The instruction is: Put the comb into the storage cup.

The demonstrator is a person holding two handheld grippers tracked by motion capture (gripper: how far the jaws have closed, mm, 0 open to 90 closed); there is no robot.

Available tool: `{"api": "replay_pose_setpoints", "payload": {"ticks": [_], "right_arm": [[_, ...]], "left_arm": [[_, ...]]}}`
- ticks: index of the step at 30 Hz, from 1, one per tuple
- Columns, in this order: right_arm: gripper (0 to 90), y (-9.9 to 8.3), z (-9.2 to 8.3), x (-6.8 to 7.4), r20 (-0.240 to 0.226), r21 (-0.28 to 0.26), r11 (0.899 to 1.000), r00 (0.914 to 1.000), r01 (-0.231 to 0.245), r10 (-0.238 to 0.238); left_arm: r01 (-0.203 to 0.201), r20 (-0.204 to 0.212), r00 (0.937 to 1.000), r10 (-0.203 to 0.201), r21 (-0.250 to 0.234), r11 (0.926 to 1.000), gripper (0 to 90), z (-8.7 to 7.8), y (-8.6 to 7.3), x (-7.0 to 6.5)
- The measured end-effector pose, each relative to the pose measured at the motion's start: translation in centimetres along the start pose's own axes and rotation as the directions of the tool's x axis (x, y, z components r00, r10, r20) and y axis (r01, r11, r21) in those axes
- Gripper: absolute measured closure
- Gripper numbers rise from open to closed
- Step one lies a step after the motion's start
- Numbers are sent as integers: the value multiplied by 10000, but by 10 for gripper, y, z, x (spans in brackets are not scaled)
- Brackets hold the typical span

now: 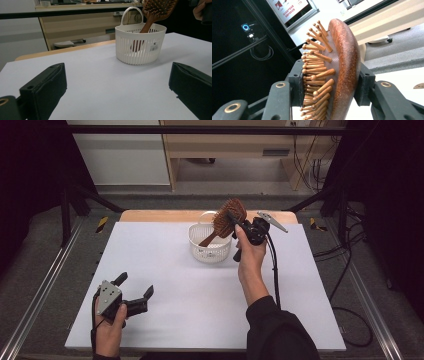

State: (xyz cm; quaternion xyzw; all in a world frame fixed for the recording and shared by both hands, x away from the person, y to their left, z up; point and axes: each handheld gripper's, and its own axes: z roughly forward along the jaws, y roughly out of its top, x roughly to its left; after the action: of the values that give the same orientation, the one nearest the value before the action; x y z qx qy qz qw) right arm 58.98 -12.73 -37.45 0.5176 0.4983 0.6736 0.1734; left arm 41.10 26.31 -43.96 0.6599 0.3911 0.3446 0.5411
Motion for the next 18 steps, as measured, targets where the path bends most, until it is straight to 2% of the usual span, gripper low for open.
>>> {"api": "replay_pose_setpoints", "payload": {"ticks": [18], "right_arm": [[524, -19, 15, -1, 33, 56, 9999, 9999, -142, 141]], "left_arm": [[12, 49, 10000, -12, 0, 10000, 14, 0, 0, -1]]}}
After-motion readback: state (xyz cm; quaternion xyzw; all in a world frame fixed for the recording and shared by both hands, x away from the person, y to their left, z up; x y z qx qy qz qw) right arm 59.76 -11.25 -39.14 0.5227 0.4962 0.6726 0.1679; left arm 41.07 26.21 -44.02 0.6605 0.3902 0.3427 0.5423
